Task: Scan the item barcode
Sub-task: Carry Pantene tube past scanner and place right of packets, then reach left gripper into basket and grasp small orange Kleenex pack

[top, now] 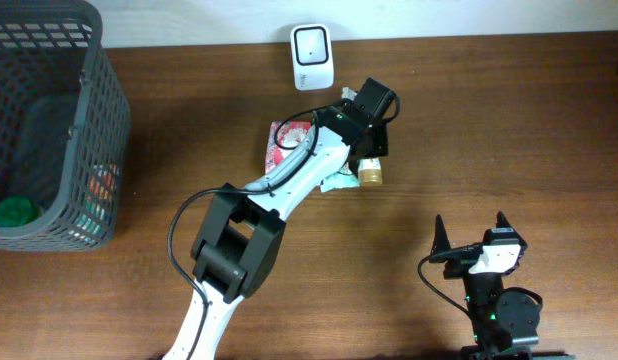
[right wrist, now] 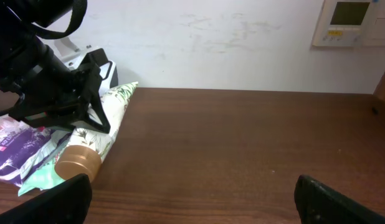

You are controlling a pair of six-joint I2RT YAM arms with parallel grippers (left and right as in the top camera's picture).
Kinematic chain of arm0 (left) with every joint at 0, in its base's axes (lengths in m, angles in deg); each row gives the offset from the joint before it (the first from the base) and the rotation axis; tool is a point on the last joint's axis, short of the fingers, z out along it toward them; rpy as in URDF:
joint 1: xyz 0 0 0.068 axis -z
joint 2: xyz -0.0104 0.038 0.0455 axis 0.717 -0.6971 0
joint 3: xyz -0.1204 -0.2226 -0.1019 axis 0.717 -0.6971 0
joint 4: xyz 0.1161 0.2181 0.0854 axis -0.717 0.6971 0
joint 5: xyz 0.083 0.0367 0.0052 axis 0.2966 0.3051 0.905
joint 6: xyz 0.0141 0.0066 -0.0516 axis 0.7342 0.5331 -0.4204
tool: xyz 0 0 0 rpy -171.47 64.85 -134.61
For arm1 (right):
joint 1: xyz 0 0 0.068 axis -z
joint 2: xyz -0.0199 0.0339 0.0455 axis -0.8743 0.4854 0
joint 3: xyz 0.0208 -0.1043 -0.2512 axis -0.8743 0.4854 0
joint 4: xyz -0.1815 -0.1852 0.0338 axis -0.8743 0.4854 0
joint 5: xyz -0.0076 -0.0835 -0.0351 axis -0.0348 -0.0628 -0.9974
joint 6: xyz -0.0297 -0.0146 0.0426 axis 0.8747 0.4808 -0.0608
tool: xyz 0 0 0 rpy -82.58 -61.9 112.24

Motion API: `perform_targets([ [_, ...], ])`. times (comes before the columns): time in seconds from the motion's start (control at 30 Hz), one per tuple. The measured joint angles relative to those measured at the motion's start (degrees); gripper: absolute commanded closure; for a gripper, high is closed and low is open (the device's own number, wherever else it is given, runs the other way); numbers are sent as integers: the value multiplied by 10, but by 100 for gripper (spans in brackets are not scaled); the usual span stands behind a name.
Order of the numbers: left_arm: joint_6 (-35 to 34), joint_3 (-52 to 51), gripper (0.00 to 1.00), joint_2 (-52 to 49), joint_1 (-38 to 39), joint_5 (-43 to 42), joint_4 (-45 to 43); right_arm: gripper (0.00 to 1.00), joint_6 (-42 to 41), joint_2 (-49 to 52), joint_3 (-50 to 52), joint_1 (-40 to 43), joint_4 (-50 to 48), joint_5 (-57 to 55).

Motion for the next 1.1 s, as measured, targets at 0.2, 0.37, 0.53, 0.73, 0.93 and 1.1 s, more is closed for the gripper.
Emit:
perform_targets([
  [0.2,-6,0,53,0,1,12,-20,1,0,0,0,0,0,0],
  [0.37,-3,25,52,15,-9,10,-19,1,0,0,0,0,0,0],
  [0.53,91,68,34,196,-92,-23,14,1,0,0,0,0,0,0],
  [0.73,163,80,4,392,-311,37,32,1,0,0,0,0,0,0],
  [0.93,193,80,0,385,-581,91,79,1,0,0,0,0,0,0],
  [1.1,340,82,21,307,-675,100,184,1,0,0,0,0,0,0],
])
